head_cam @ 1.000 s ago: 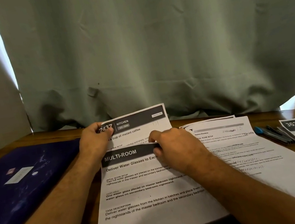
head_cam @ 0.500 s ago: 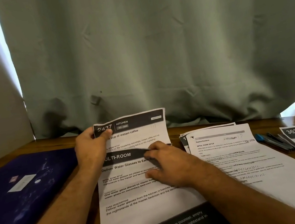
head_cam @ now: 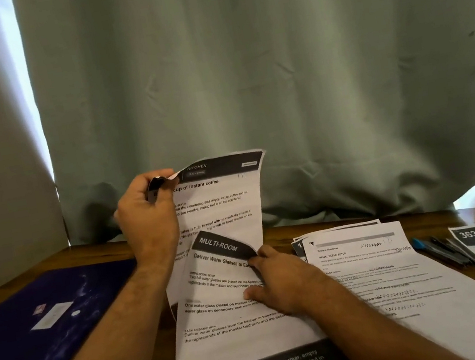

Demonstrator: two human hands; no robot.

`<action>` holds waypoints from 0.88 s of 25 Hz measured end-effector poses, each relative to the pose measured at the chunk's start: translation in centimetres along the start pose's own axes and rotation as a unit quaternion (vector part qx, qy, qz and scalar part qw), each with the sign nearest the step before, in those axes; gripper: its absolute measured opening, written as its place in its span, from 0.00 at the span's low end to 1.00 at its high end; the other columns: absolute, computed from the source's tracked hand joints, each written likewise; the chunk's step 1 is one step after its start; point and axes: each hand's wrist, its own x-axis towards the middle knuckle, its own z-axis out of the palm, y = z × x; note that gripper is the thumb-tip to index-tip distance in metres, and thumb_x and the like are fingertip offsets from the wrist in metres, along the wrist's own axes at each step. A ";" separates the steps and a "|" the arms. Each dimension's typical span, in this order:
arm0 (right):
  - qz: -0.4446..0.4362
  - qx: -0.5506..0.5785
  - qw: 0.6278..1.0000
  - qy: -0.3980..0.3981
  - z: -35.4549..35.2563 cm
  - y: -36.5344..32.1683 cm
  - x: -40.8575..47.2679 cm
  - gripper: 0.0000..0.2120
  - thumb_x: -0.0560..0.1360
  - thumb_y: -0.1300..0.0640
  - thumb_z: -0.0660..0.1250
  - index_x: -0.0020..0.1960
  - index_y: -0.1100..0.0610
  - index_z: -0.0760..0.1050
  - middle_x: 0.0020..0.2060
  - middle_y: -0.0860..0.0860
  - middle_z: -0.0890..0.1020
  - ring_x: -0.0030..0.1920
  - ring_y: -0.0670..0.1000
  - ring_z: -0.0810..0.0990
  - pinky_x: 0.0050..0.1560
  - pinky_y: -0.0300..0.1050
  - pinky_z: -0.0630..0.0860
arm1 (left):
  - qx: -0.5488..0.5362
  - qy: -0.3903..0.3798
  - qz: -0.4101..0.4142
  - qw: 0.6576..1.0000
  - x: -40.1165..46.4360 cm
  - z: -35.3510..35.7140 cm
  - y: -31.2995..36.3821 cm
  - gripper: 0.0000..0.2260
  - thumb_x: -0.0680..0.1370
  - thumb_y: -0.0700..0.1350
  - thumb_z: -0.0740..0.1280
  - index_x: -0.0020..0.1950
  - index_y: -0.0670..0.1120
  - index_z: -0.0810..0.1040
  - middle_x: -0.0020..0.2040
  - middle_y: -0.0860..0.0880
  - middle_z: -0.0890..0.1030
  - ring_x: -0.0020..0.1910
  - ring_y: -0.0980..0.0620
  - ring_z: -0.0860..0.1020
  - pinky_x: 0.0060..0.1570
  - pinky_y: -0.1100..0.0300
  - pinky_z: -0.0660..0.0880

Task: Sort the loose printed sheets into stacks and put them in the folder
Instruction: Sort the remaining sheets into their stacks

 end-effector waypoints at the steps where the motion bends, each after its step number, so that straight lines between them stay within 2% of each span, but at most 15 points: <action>1: 0.004 -0.003 1.000 -0.006 0.0 0.1 0.1 0.32 0.74 0.36 0.65 0.73 0.48 0.65 0.69 0.46 0.67 0.66 0.53 0.72 0.65 0.55 0.72 | -0.002 0.009 0.021 1.000 0.3 0.4 1.0 0.04 0.80 0.42 0.70 0.53 0.46 0.82 0.47 0.56 0.83 0.47 0.59 0.84 0.41 0.67 0.81; 4: -0.008 -0.012 1.000 -0.024 0.1 0.3 0.2 0.30 0.75 0.36 0.63 0.72 0.48 0.67 0.71 0.47 0.65 0.68 0.55 0.70 0.67 0.58 0.70 | 0.001 0.024 0.072 0.997 1.2 1.6 4.2 0.03 0.80 0.43 0.69 0.53 0.50 0.80 0.46 0.59 0.81 0.47 0.59 0.83 0.44 0.64 0.82; 7: -0.003 0.008 1.000 -0.011 0.2 0.3 0.3 0.29 0.74 0.36 0.65 0.72 0.46 0.67 0.77 0.46 0.55 0.71 0.57 0.66 0.70 0.58 0.67 | -0.001 0.027 0.112 0.993 1.9 2.8 7.2 0.04 0.80 0.43 0.69 0.52 0.52 0.79 0.46 0.58 0.81 0.47 0.58 0.83 0.46 0.62 0.82; 10: 0.000 0.058 0.998 0.037 -0.6 0.5 0.3 0.33 0.73 0.37 0.68 0.75 0.40 0.61 0.78 0.39 0.41 0.76 0.56 0.59 0.72 0.57 0.63 | -0.011 0.020 0.157 0.987 1.8 3.7 9.3 0.04 0.80 0.41 0.69 0.54 0.47 0.81 0.48 0.54 0.82 0.46 0.58 0.82 0.46 0.67 0.81; 12: -0.016 0.083 0.994 0.070 -1.2 0.6 0.1 0.36 0.73 0.38 0.68 0.76 0.37 0.55 0.77 0.37 0.39 0.77 0.54 0.55 0.73 0.58 0.61 | -0.019 0.018 0.190 0.981 1.5 4.1 10.5 0.05 0.80 0.39 0.68 0.55 0.42 0.82 0.49 0.52 0.82 0.49 0.55 0.83 0.48 0.66 0.81; 15: -0.043 0.091 0.992 0.074 -2.0 1.0 -0.4 0.39 0.73 0.38 0.68 0.77 0.37 0.49 0.77 0.36 0.43 0.78 0.53 0.50 0.74 0.60 0.58 | -0.029 0.026 0.272 0.961 1.4 4.4 12.9 0.06 0.80 0.38 0.67 0.55 0.39 0.83 0.50 0.51 0.82 0.50 0.55 0.82 0.50 0.63 0.82; 17: -0.059 0.106 0.989 0.090 -2.7 1.2 -0.8 0.36 0.74 0.38 0.66 0.76 0.38 0.53 0.78 0.37 0.47 0.77 0.52 0.52 0.75 0.59 0.59 | -0.036 0.030 0.313 0.949 1.5 4.7 14.5 0.07 0.80 0.39 0.67 0.53 0.38 0.83 0.50 0.49 0.83 0.49 0.54 0.83 0.49 0.61 0.82; 20: -0.072 0.234 0.951 0.190 -4.7 1.7 -1.8 0.22 0.77 0.41 0.65 0.69 0.39 0.66 0.73 0.43 0.62 0.72 0.49 0.65 0.70 0.56 0.69 | -0.056 0.048 0.318 0.945 1.8 5.2 16.1 0.06 0.80 0.39 0.68 0.52 0.39 0.83 0.48 0.48 0.85 0.48 0.52 0.84 0.47 0.59 0.82; 22: -0.056 0.333 0.896 0.288 -5.9 2.8 -3.0 0.09 0.78 0.44 0.65 0.57 0.42 0.74 0.61 0.44 0.72 0.61 0.46 0.74 0.60 0.50 0.78 | -0.068 0.061 0.299 0.950 1.8 5.3 16.7 0.05 0.80 0.39 0.69 0.52 0.41 0.83 0.48 0.50 0.84 0.48 0.54 0.83 0.47 0.63 0.81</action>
